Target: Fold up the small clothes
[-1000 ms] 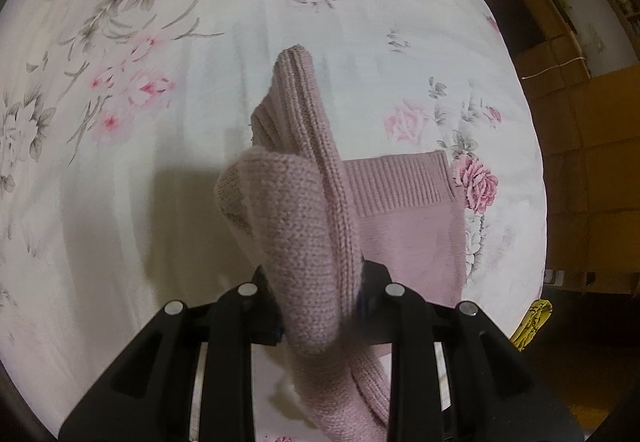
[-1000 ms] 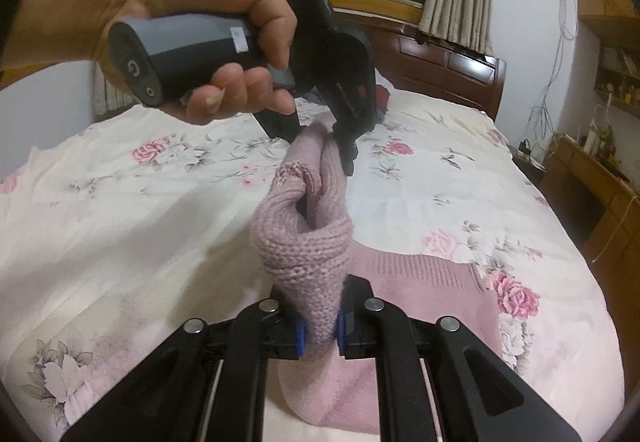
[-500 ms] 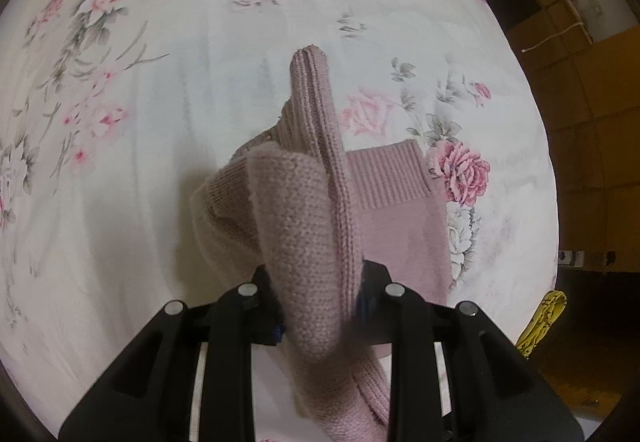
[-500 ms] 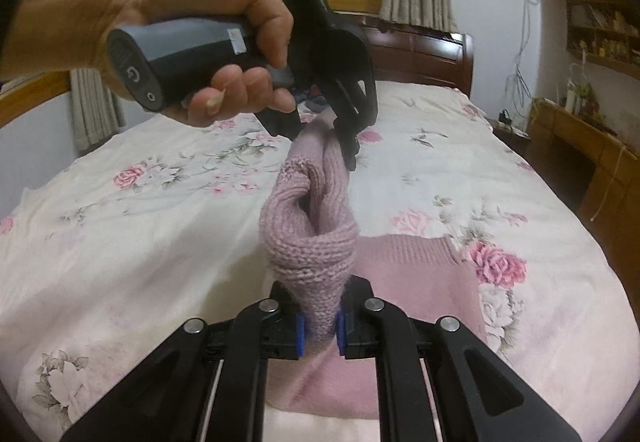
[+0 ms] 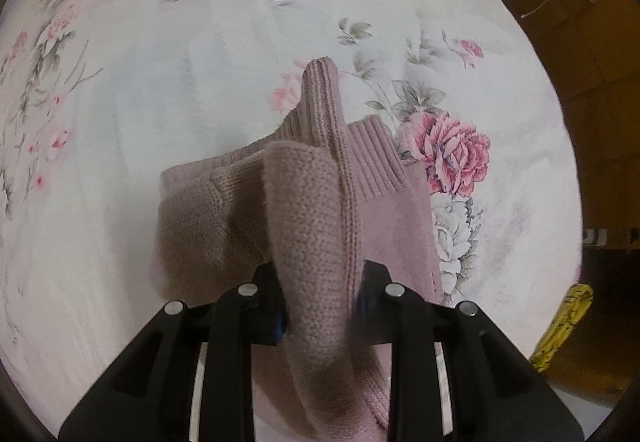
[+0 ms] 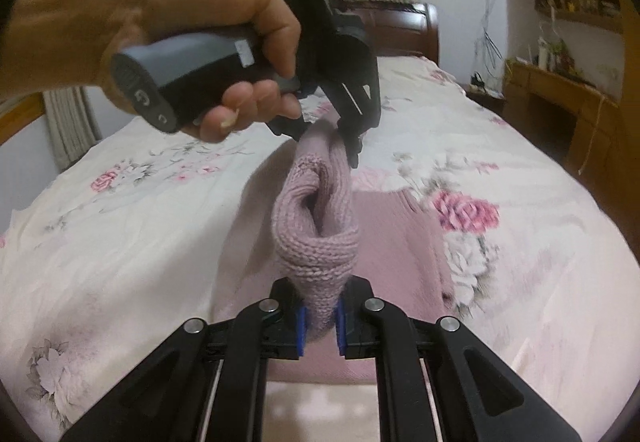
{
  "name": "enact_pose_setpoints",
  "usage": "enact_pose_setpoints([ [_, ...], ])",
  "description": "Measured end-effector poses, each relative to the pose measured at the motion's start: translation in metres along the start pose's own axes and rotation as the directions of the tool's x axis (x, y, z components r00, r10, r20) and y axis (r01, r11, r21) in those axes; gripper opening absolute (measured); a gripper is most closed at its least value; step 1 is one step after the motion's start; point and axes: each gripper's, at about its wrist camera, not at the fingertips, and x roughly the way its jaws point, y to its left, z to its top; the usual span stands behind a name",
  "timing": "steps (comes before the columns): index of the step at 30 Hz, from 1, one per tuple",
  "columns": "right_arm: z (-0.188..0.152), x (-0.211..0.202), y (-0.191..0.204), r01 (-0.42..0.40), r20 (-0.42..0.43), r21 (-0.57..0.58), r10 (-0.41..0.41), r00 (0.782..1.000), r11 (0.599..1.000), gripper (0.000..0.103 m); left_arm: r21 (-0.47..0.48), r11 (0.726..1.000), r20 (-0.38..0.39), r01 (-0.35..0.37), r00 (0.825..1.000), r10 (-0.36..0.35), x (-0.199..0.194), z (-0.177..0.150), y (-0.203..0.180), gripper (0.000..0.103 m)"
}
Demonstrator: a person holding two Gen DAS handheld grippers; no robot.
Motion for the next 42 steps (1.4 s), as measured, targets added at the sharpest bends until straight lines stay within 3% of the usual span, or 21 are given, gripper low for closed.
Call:
enact_pose_setpoints([
  [5,-0.014,0.003,-0.020,-0.002,-0.029,0.062,0.004,1.000,0.998,0.010,0.008,1.000,0.030,-0.027,0.999,0.027,0.025,-0.007,-0.026,0.024],
  [15,-0.054,0.022,-0.076,-0.073,-0.128,0.281,0.113,0.985,0.957,0.011,0.040,0.991,0.114,-0.131,0.986,0.125,0.060,-0.010,-0.064,0.025],
  [18,-0.059,0.026,-0.088,-0.107,-0.142,0.334,0.162,0.977,0.937,0.011,0.024,0.992,0.179,-0.127,0.976,0.121,0.061,-0.012,-0.068,0.029],
  [21,-0.067,0.033,-0.104,-0.167,-0.151,0.430,0.253,0.956,0.887,0.011,0.007,0.997,0.290,-0.072,0.955,0.067,0.061,-0.017,-0.068,0.045],
  [23,-0.072,0.039,-0.116,-0.215,-0.152,0.495,0.328,0.932,0.842,0.013,0.003,1.000,0.329,-0.013,0.944,0.011,0.060,-0.019,-0.067,0.056],
  [25,-0.076,0.045,-0.127,-0.254,-0.148,0.551,0.393,0.908,0.795,0.020,0.013,0.997,0.375,0.079,0.924,-0.078,0.050,-0.021,-0.061,0.059],
  [28,-0.079,0.052,-0.148,-0.318,-0.110,0.638,0.493,0.863,0.701,0.041,0.035,0.993,0.424,0.115,0.898,-0.119,0.023,-0.016,-0.051,0.069],
  [29,-0.078,0.053,-0.154,-0.340,-0.095,0.658,0.522,0.848,0.672,0.056,0.043,0.992,0.438,0.121,0.890,-0.127,0.013,-0.018,-0.045,0.069],
  [30,-0.077,0.056,-0.162,-0.377,-0.067,0.687,0.570,0.819,0.621,0.073,0.047,0.991,0.444,0.126,0.886,-0.134,0.005,-0.019,-0.041,0.069],
  [33,-0.072,0.072,-0.175,-0.427,-0.039,0.754,0.682,0.730,0.500,0.082,0.078,0.985,0.458,0.152,0.873,-0.171,-0.021,-0.036,-0.020,0.069],
  [35,-0.064,0.091,-0.180,-0.434,-0.044,0.785,0.739,0.672,0.442,0.082,0.083,0.982,0.459,0.167,0.869,-0.187,-0.034,-0.053,-0.003,0.069],
  [38,-0.048,0.117,-0.181,-0.423,-0.086,0.797,0.775,0.626,0.430,0.082,0.054,0.974,0.441,0.222,0.869,-0.223,-0.043,-0.078,0.026,0.070],
  [40,-0.043,0.135,-0.175,-0.400,-0.145,0.809,0.806,0.574,0.430,0.074,0.039,0.963,0.420,0.268,0.870,-0.259,-0.043,-0.096,0.041,0.070],
  [41,-0.041,0.142,-0.171,-0.396,-0.162,0.811,0.817,0.554,0.430,0.055,0.036,0.959,0.413,0.281,0.870,-0.270,-0.043,-0.102,0.045,0.070],
  [42,-0.039,0.146,-0.170,-0.387,-0.188,0.804,0.811,0.554,0.451,0.022,0.032,0.952,0.400,0.304,0.869,-0.291,-0.041,-0.111,0.050,0.070],
])
